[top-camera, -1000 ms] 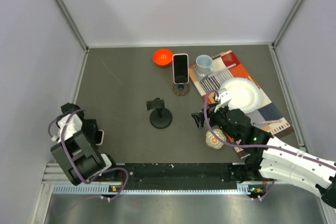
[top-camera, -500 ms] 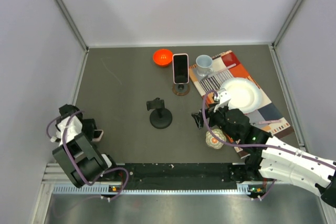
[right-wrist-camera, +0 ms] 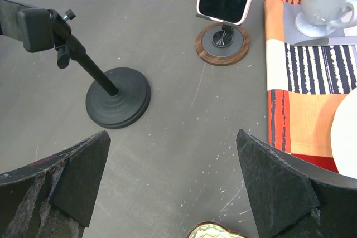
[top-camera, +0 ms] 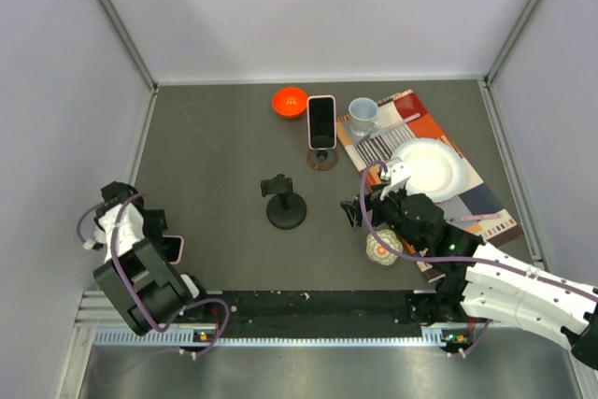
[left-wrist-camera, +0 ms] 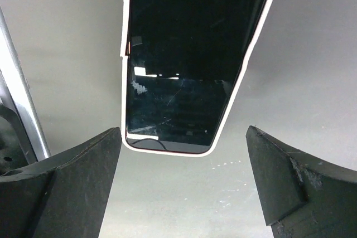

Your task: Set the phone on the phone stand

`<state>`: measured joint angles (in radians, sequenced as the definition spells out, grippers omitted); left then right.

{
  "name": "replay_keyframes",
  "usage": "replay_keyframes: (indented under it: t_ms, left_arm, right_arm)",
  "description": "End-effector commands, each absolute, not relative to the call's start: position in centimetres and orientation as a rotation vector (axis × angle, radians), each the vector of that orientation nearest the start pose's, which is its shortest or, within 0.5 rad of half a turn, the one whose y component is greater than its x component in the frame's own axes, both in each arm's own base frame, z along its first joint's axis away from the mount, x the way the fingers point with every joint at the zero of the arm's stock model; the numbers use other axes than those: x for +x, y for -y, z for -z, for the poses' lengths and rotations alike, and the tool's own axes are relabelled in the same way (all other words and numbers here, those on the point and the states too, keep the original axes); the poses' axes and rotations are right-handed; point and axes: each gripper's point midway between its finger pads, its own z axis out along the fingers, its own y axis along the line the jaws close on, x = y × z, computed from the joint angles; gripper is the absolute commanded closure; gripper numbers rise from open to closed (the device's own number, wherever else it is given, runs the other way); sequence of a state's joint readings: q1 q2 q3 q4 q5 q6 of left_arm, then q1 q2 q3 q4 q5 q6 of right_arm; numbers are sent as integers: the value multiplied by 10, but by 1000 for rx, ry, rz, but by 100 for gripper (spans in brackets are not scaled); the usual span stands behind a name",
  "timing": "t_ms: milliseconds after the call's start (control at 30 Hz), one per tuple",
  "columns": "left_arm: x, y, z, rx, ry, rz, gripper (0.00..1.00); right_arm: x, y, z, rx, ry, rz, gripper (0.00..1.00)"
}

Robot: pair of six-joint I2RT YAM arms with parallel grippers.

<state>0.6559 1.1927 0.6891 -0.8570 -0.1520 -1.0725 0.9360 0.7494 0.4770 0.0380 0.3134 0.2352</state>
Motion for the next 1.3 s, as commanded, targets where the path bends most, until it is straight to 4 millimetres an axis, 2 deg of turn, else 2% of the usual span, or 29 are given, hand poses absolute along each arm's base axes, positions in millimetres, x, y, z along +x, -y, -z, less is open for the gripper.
replay_keyframes:
  t_ms: [0,233,367,467,533,600,633,733,767,800,833,867,1067,1267]
  left_arm:
    - [164,-126,-43,-2262,-1844,-226,1]
    - [165,-124,-17,-2310,-1885,-229,1]
    - [158,-114,-1,-2365,-1884,-223,1]
    - [157,-113,3,-2365,-1861,-219,5]
    - [157,-112,4,-2370,-1834,-205,14]
    - [157,-110,7,-2369,-1823,-189,29]
    - [157,-110,6,-2368,-1813,-183,41]
    - [159,-108,5,-2350,-1797,-153,58]
    - [161,-109,4,-2337,-1794,-143,77]
    - [162,-110,1,-2313,-1798,-131,89]
    - [164,-110,-1,-2301,-1801,-117,97]
    - [168,-107,-3,-2288,-1811,-80,100]
    - [180,-98,-14,-2173,-1853,49,100]
    - [197,-91,-34,-1982,-1898,184,100]
  right_arm:
    - [219,-224,-203,-393,-1728,-576,4]
    - [219,-224,-203,-394,-1727,-575,4]
    - [219,-225,-203,-394,-1729,-576,4]
    - [220,-225,-202,-397,-1734,-570,4]
    - [220,-225,-201,-398,-1734,-574,4]
    - [220,-225,-201,-397,-1735,-569,4]
    - [220,-225,-200,-400,-1737,-567,4]
    - [221,-225,-199,-400,-1740,-564,4]
    - [221,-226,-200,-401,-1740,-565,4]
    - [221,-226,-198,-401,-1743,-560,4]
    - [221,-225,-199,-401,-1742,-560,4]
    - [222,-225,-198,-400,-1746,-556,4]
    - [224,-224,-196,-397,-1755,-548,4]
    - [227,-225,-192,-396,-1773,-544,4]
